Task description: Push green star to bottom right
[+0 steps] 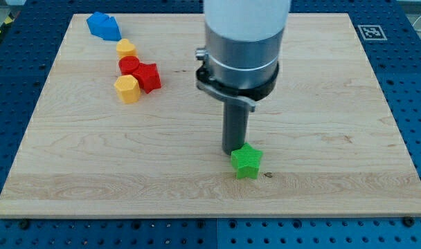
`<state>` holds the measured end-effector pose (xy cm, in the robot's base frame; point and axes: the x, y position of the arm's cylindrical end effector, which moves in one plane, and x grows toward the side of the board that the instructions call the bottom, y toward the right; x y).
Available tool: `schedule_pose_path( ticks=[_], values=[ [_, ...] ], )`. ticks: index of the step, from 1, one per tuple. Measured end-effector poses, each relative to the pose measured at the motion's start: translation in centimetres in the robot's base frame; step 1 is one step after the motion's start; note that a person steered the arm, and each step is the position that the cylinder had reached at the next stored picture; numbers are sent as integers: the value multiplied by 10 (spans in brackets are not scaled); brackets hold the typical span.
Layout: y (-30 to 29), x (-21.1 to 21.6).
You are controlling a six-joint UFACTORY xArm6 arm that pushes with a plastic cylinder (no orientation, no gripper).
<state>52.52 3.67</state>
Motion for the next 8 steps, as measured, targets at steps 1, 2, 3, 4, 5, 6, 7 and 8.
schedule_pose_path(
  ticks=[1,2,3,4,5,6,7,8],
  values=[
    [17,-3],
    [16,0],
    [-7,10],
    [-29,15],
    [-41,19],
    [-43,24],
    [-25,29],
    [-6,37]
  ],
)
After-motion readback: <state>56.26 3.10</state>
